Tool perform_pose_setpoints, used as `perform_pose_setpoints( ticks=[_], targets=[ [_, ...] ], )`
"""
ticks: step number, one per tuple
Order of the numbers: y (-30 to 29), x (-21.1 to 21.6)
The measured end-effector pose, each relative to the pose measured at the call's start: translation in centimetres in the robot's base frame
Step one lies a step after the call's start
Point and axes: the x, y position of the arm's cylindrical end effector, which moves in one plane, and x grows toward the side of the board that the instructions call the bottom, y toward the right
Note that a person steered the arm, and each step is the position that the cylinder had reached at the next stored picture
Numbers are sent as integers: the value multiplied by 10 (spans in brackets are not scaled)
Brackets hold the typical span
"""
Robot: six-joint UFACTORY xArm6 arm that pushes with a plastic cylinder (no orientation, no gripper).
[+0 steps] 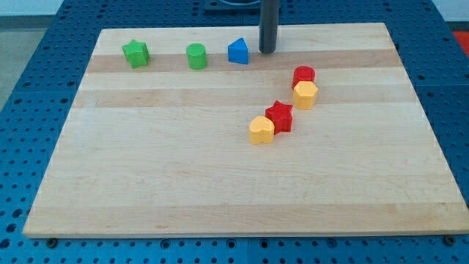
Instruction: Tap the right side of the blue triangle
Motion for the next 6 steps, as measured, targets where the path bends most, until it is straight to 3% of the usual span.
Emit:
perform_pose_setpoints(
  ticks=[3, 6],
  targets=[
    [-7, 36],
    [-26, 28]
  ],
)
